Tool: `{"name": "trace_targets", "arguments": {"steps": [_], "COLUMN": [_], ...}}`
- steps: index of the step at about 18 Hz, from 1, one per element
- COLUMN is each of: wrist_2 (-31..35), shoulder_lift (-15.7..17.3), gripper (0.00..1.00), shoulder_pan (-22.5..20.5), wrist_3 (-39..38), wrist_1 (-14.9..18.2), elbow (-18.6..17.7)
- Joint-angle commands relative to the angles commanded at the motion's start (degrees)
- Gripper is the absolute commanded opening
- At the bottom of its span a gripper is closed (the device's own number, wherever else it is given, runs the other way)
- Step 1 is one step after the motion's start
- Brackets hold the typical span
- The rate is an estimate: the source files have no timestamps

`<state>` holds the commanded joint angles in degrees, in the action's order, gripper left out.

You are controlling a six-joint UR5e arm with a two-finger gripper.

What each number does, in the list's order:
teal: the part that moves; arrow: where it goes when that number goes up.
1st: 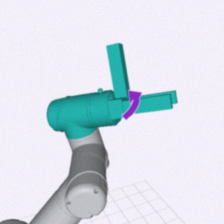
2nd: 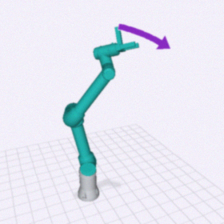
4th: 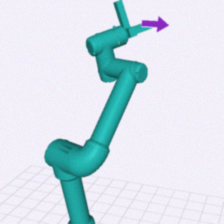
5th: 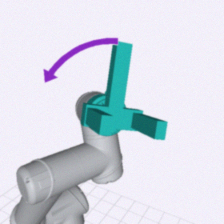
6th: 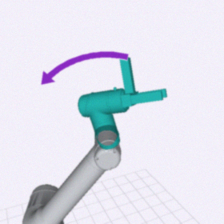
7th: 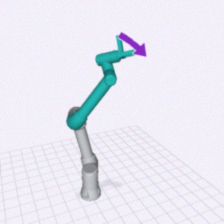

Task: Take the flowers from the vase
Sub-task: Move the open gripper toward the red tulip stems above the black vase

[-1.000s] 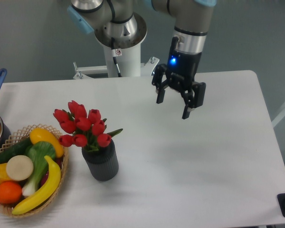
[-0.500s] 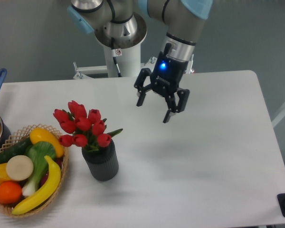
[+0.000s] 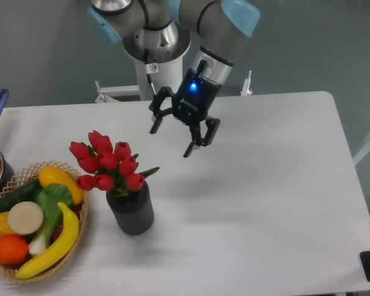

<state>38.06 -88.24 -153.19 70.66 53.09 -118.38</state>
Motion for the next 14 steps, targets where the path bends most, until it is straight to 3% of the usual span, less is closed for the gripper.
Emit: {"name": "trace_targets", "arguments": {"steps": [5,8,11,14], "wrist_2": [0.2,1.4,2.8,3.8], "shoulder_lift": [-0.4,-2.0,-2.1,-4.4], "gripper": [1.0,1.0,1.0,1.0], "shoulder_pan": [1.3,3.4,4.0,4.5], "wrist_3": [0.1,-0.3,-0.3,-0.2], "wrist_1": [0.0,-2.2,-2.9,-6.1], "elbow": [-0.5,2.4,2.8,3.5]}}
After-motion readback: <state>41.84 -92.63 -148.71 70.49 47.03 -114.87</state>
